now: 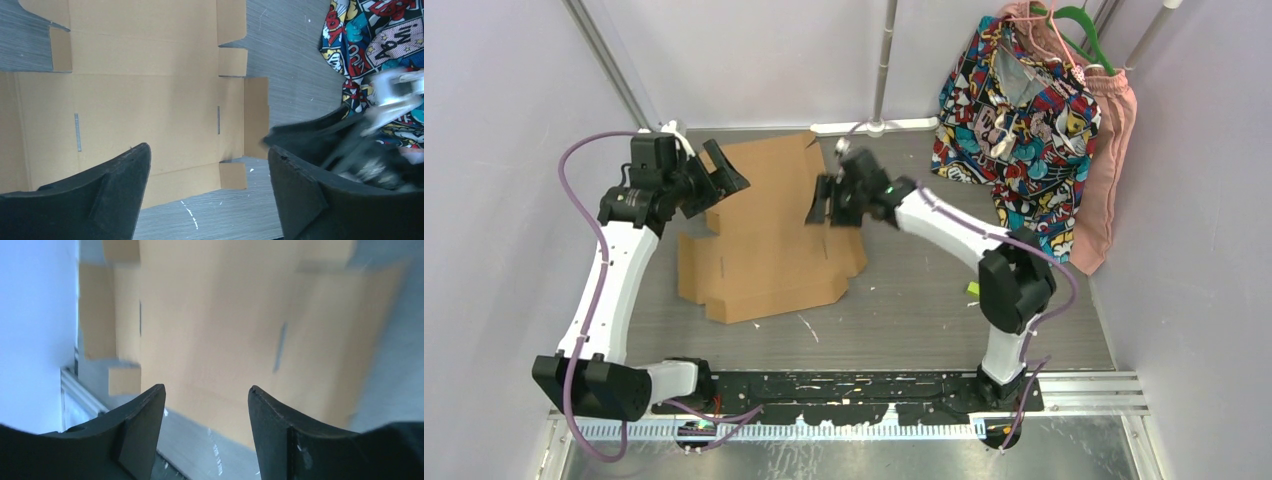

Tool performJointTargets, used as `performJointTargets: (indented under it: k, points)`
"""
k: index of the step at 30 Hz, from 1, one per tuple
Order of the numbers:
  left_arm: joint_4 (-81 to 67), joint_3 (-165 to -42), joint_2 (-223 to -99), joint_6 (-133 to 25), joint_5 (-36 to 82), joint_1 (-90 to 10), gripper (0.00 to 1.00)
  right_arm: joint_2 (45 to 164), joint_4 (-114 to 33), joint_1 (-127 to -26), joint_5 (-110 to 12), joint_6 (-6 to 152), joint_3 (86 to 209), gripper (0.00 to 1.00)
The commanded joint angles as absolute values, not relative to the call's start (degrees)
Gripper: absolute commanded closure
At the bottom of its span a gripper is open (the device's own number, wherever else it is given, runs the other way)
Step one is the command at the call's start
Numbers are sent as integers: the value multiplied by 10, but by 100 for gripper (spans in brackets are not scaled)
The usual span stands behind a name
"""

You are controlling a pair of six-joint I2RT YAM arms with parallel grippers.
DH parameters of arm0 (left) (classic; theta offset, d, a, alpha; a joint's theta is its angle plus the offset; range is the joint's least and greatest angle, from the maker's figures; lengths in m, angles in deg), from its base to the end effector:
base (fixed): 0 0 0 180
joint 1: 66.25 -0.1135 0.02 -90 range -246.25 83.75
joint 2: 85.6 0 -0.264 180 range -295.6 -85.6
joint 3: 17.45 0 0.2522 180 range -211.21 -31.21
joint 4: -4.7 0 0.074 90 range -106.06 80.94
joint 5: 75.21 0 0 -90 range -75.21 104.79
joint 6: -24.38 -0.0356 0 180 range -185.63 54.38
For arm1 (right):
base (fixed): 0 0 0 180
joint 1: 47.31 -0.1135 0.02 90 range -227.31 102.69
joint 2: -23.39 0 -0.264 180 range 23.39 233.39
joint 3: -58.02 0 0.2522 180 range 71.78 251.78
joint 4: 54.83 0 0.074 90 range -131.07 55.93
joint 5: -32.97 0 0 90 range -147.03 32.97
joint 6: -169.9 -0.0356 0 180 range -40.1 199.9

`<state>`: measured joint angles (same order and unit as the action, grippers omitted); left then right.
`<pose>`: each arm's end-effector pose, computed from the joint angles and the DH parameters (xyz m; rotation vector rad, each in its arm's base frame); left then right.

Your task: Fold the paper box

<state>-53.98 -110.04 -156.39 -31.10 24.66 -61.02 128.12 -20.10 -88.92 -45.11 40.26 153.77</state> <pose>0.2529 -0.0293 0.3910 -0.4774 2.2132 -0.5681 0.3053 0.2810 0.2543 -0.1552 2.5078 0.8975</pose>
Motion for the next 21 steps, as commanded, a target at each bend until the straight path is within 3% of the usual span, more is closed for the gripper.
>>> performJointTargets:
  k: [1,10,21]
  points:
    - [-522,-1089,-1568,-299,272,-612,2,1269,-103,-819,-471,589,1644,33]
    - [-469,-996,-1537,-274,282,-593,4,1451,-82,-755,-456,705,1801,34]
    - [-481,-966,-1532,-281,253,-556,6,1522,-309,-709,-346,651,1781,30]
